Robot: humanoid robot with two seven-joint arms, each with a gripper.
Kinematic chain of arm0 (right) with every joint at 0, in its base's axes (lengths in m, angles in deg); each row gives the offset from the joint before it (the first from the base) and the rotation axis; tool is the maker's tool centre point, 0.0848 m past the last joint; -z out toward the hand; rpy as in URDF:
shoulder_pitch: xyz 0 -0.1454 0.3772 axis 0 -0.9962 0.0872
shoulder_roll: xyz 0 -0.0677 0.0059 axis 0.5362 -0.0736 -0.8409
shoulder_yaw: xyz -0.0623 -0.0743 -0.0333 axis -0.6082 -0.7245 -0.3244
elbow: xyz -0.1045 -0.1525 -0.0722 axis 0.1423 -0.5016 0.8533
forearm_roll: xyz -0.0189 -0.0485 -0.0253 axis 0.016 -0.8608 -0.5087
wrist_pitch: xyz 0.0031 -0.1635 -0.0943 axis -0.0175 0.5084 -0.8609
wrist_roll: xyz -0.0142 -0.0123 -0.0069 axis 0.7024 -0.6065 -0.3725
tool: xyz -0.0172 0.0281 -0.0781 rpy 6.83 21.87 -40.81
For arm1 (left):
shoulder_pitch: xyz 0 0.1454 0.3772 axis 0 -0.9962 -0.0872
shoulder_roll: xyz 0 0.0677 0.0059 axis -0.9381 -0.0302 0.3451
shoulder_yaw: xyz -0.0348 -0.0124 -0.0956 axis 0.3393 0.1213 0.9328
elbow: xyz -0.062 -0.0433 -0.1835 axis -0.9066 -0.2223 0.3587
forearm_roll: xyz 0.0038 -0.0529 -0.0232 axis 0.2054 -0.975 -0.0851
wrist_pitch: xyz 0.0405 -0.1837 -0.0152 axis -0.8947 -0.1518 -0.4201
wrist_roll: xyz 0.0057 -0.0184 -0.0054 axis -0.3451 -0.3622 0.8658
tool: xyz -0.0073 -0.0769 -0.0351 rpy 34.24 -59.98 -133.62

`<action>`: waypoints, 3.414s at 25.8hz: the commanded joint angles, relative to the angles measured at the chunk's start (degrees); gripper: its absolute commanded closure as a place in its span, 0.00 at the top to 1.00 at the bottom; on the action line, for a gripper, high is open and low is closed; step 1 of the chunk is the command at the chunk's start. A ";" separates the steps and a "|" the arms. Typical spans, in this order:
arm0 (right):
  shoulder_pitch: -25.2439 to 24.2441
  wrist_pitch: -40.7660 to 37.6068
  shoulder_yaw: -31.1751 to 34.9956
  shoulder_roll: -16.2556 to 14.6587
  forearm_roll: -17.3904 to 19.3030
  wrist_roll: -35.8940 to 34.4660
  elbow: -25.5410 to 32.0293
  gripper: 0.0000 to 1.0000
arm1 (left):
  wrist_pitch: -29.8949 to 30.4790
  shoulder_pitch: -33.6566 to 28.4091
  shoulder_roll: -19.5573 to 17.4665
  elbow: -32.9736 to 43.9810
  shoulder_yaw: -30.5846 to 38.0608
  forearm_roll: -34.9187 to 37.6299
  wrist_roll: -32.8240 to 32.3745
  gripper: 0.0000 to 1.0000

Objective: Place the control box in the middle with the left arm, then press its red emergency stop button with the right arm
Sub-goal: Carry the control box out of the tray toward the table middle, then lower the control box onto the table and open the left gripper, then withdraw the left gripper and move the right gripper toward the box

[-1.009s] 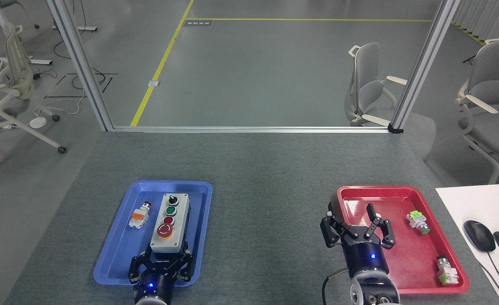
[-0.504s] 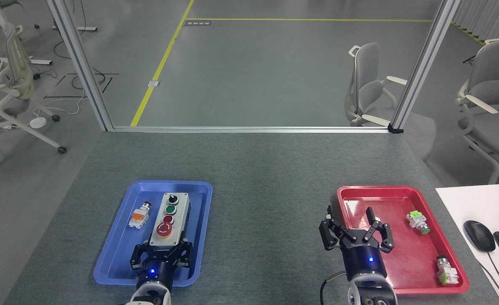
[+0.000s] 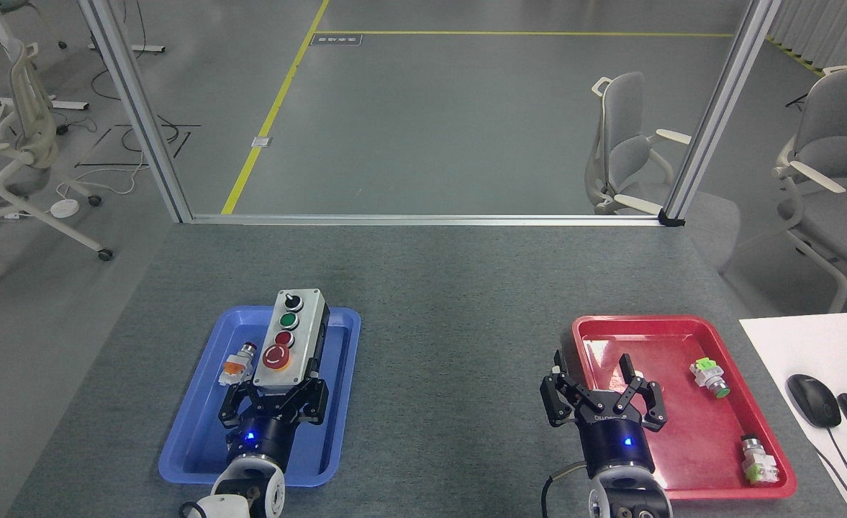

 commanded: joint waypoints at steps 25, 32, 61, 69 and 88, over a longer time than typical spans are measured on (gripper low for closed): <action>-0.18 -0.13 -0.26 0.25 -0.09 -0.01 0.34 0.99 | -8.05 14.47 8.54 -21.06 -40.22 -1.09 -3.29 0.00; -0.35 -0.13 -0.26 0.34 -0.09 -0.01 0.34 0.99 | -7.61 14.82 8.63 -20.36 -44.62 -1.18 -5.14 0.00; -0.62 -0.13 -0.70 0.43 -0.18 -0.01 0.25 0.97 | -7.18 14.38 8.10 -19.57 -44.27 -1.27 -6.28 0.98; -1.05 -0.22 -2.72 0.52 -0.18 0.08 0.25 0.85 | -6.65 10.51 1.16 -10.52 -44.09 -1.44 -6.72 0.98; -2.20 -0.30 -11.51 0.52 -0.26 0.08 -0.46 0.03 | 7.50 -11.81 -16.68 20.25 -6.39 -1.53 -6.11 0.99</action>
